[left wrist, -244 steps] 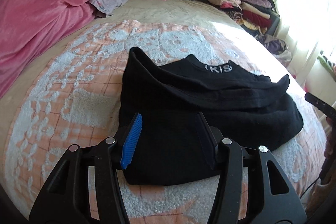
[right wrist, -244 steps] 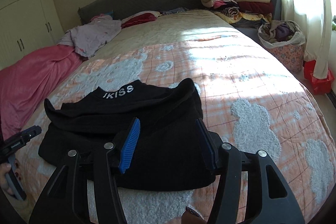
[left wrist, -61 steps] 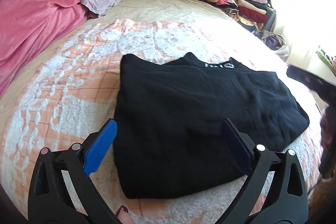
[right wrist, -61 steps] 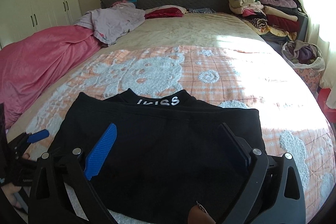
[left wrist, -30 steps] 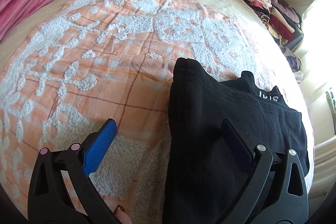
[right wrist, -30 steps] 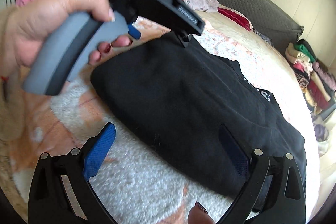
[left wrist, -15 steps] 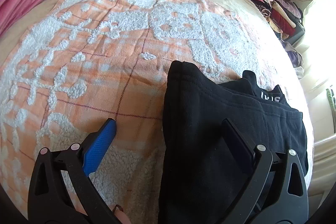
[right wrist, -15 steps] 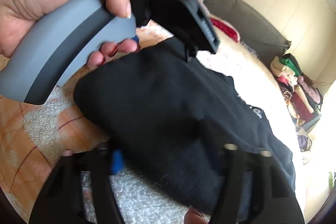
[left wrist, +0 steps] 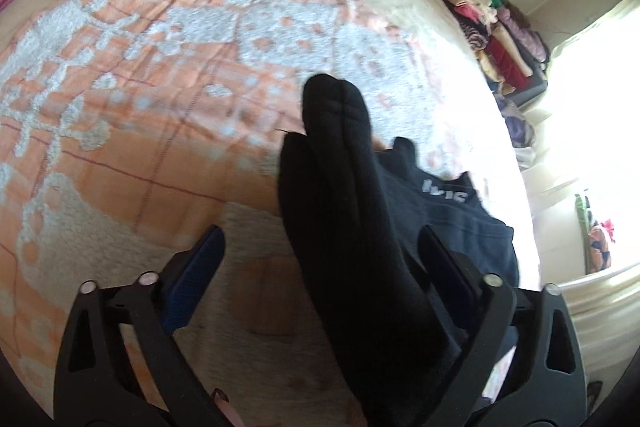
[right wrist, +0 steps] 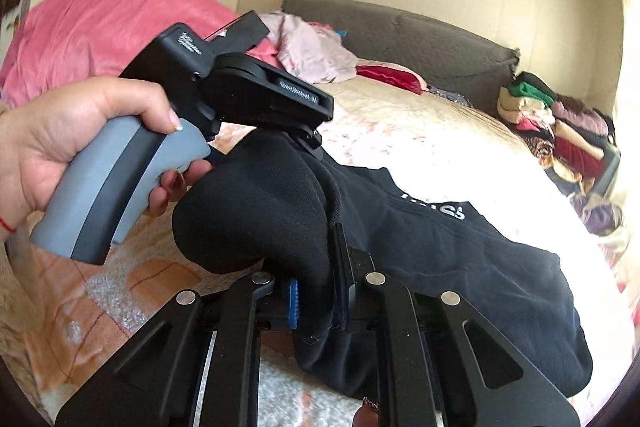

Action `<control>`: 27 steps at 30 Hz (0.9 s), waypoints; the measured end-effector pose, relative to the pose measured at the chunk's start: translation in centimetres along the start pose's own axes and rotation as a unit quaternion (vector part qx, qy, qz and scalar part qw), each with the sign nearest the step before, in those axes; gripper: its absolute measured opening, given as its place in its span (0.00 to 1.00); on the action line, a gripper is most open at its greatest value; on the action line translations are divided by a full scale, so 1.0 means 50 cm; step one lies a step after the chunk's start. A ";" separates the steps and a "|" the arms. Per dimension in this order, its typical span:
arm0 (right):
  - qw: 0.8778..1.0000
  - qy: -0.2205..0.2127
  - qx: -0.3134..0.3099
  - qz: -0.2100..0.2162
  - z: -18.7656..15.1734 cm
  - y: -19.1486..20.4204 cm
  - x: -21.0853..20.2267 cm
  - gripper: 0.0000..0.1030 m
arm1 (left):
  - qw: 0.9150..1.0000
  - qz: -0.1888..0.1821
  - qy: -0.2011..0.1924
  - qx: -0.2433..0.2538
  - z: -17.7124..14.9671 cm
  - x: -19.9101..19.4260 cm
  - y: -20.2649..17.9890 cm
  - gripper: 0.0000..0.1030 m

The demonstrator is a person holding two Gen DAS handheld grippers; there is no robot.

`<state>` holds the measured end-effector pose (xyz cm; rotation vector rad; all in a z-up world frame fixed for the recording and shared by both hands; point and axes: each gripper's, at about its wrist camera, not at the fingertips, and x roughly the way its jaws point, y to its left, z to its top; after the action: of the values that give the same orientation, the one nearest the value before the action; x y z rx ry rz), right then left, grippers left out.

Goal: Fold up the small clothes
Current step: 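Lift the held side with both tools and fold it over the other half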

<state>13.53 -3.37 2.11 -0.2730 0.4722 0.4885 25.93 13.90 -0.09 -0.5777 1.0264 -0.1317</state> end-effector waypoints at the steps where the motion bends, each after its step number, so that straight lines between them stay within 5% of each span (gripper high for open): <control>1: 1.000 -0.002 0.006 -0.002 0.000 -0.005 -0.006 0.12 | 1.000 -0.013 0.001 0.002 -0.002 -0.003 -0.015 0.65; 3: 1.000 -0.008 0.019 0.001 -0.002 -0.013 -0.018 0.11 | 0.999 -0.037 0.000 0.007 -0.006 -0.009 -0.046 0.37; 7: 0.999 -0.020 0.042 -0.011 -0.005 -0.036 -0.038 0.08 | 0.998 -0.029 -0.023 0.048 -0.017 -0.022 -0.118 0.22; 27: 0.982 -0.024 0.183 -0.051 -0.090 -0.216 -0.144 0.07 | 0.988 -0.034 -0.045 0.141 -0.089 0.043 -0.384 0.20</control>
<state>11.75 -16.96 3.33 0.0677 0.4888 0.2990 26.41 -4.81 6.38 -0.3574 0.8820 -0.3024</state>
